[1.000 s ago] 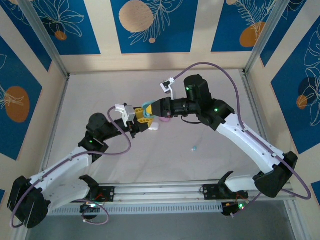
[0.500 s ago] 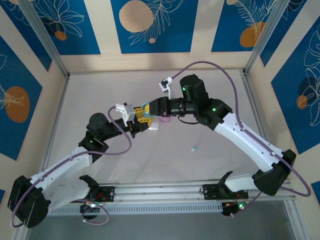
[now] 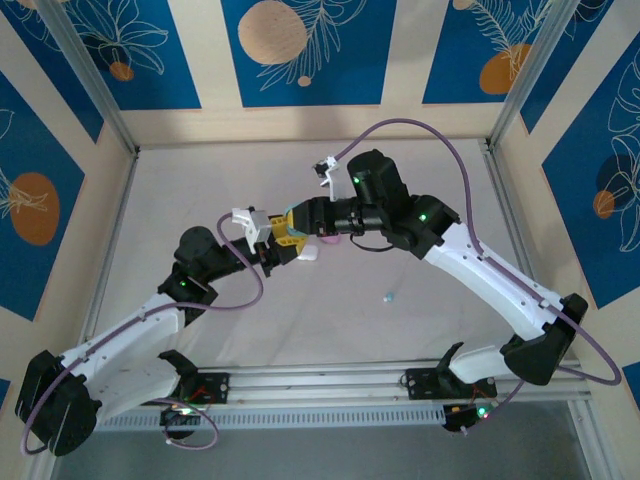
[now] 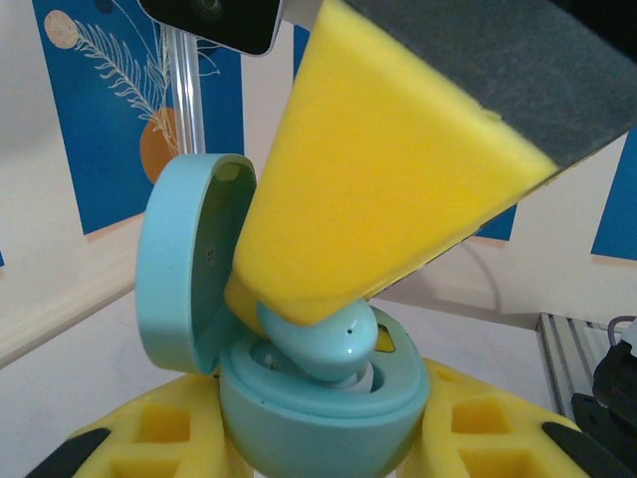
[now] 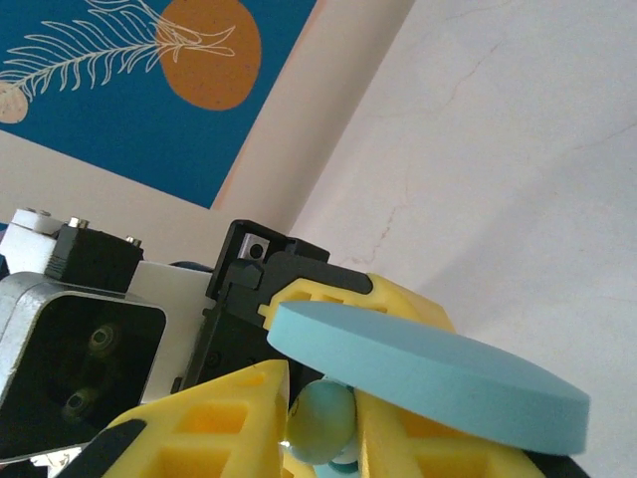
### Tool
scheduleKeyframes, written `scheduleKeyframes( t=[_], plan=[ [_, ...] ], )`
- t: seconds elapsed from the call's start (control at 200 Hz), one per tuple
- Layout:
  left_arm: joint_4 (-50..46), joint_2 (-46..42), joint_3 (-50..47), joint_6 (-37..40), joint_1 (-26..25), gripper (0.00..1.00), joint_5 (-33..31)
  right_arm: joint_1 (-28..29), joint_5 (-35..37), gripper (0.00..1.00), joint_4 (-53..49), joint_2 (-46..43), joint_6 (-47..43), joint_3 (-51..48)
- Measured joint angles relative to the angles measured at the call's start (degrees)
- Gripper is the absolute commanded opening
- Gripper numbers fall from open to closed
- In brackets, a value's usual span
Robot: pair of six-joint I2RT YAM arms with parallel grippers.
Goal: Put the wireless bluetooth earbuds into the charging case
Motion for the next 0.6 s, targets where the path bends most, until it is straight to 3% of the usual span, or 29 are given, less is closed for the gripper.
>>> scheduleKeyframes(
  t=[0.6],
  plan=[
    [0.1, 0.0, 0.0, -0.1, -0.1, 0.32, -0.1, 0.8, 3.0, 0.41, -4.2, 0.4, -0.3, 3.0]
  ],
)
